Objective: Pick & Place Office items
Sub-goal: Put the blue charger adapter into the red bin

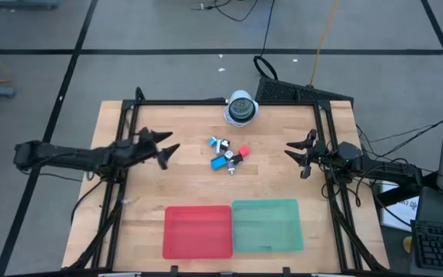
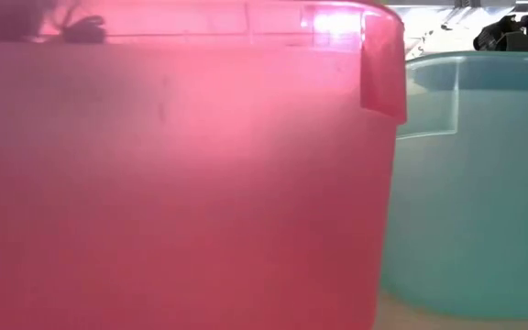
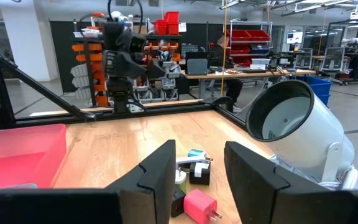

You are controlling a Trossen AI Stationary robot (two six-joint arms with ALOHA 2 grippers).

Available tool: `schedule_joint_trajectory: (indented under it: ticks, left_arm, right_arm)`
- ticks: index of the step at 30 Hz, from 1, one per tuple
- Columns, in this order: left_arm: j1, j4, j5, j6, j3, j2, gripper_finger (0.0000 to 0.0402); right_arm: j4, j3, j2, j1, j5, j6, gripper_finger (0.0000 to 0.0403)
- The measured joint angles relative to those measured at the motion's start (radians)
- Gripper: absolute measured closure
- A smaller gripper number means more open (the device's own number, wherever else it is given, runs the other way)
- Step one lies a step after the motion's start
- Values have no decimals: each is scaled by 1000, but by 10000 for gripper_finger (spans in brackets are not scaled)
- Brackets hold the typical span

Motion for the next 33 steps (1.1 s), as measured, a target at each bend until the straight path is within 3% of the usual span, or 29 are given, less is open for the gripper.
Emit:
schedule_joint_trajectory:
  ticks: [8, 16, 24, 33]
  left_arm:
    - [148, -181, 116, 50, 331, 427, 94]
    - [248, -245, 269, 28, 575, 729, 94]
    - [243, -241, 280, 24, 637, 961, 94]
    - [241, -244, 237, 32, 637, 1069, 94]
  right_arm:
    - [0, 0, 0, 0, 0, 0, 277]
    - [0, 0, 0, 0, 0, 0, 277]
    - [0, 0, 0, 0, 0, 0, 277]
    - [0, 0, 0, 0, 0, 0, 277]
